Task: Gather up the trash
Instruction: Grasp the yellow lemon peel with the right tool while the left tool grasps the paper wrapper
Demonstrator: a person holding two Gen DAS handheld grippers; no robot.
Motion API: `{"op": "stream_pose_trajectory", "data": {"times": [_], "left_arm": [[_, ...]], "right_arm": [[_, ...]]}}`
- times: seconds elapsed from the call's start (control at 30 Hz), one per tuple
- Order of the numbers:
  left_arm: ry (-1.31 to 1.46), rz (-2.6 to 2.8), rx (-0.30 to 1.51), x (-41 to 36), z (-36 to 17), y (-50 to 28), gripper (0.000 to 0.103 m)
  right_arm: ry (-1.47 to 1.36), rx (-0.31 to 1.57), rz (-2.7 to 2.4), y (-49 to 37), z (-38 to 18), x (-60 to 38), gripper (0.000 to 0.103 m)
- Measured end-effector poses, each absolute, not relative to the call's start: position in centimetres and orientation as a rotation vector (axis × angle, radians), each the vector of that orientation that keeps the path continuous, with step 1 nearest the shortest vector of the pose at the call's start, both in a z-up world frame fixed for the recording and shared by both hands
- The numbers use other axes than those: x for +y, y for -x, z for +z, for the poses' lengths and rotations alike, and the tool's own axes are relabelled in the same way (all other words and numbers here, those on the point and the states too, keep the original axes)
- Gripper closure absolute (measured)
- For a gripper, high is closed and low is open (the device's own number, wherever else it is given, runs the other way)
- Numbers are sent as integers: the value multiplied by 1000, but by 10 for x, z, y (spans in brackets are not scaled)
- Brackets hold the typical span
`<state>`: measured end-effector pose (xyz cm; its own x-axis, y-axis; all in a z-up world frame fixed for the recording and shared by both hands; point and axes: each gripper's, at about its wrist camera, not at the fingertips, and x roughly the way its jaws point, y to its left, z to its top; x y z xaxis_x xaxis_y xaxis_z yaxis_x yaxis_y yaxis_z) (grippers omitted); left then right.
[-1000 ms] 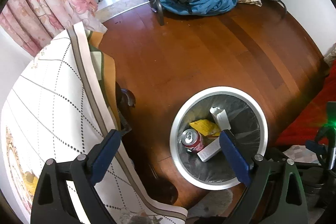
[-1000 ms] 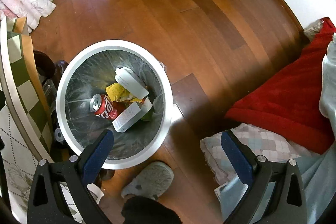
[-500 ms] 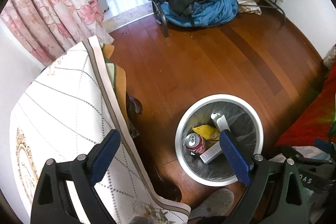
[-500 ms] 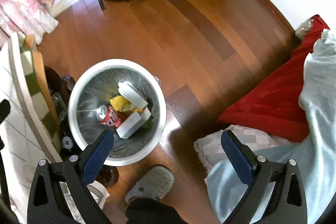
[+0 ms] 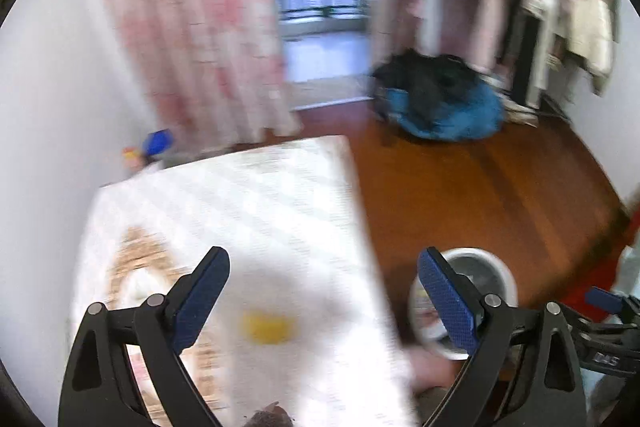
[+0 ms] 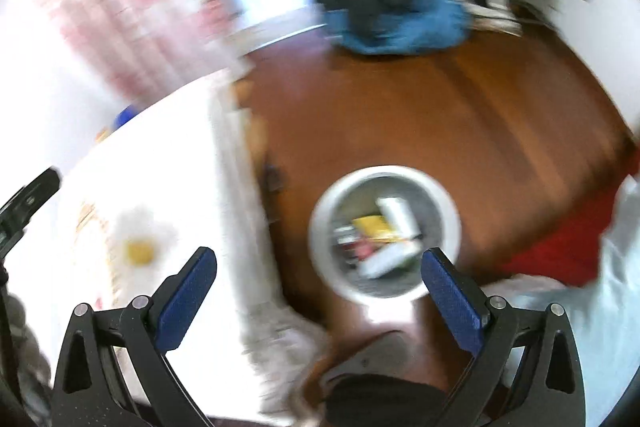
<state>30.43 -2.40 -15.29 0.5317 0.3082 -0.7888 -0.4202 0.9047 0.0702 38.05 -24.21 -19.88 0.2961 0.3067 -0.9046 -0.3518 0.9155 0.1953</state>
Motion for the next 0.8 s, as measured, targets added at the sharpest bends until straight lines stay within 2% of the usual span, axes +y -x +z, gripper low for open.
{"op": "stream_pose_trajectory", "data": {"times": [0.17,0.3,0.47,0.57,0.6,0.67,0.73,0.8], "left_arm": [[162,627,972,53,-182,-223,7],[235,775,1070,107,-234,-157,7],[300,845,1155,143,-288,-117,7],[335,839,1175,152,-306,-114,7],[343,835,1177,153,-309,-115,7],[352,825,1181,157,-313,-115,7],[354,810,1176,157,-312,-117,7],[358,790,1165,158,-309,-119,7]], "right_arm": [[234,1220,687,-338,-220,-119,0],[417,1233,782,-317,-256,-36,2],[586,1238,810,-310,-299,24,18],[636,1230,827,-311,-312,50,39],[651,1242,836,-313,-318,57,52],[636,1275,843,-317,-325,60,57],[560,1318,838,-320,-324,55,68],[470,1369,837,-321,-323,44,70]]}}
